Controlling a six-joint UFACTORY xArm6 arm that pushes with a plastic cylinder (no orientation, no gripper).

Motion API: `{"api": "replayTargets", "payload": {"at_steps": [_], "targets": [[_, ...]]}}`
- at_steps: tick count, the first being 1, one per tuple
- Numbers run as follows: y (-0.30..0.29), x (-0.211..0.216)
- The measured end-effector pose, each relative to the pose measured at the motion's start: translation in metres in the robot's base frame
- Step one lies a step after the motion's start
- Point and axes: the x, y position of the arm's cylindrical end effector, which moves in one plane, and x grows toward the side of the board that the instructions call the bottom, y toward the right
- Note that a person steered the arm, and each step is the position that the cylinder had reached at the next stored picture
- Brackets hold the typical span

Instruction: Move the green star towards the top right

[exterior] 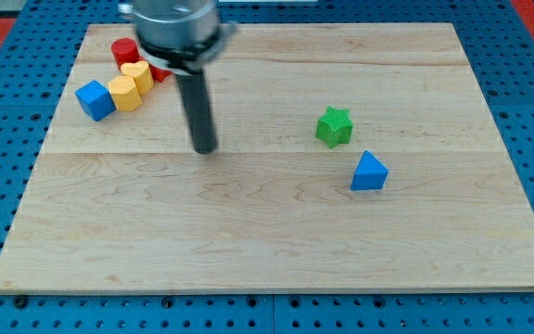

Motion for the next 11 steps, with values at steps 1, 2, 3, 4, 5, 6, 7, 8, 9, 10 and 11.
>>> {"api": "replayTargets", "payload": {"at_steps": [1,2,3,4,5,6,7,8,9,10,11], "targets": [[0.076,0.007],[0.106,0.011],[0.115,0.011],[0.13,-0.014],[0.165,-0.046],[0.144,-0.082],[0.18,-0.117],[0.209,-0.178],[0.254,-0.183],[0.263,-0.173],[0.279,-0.097]]}}
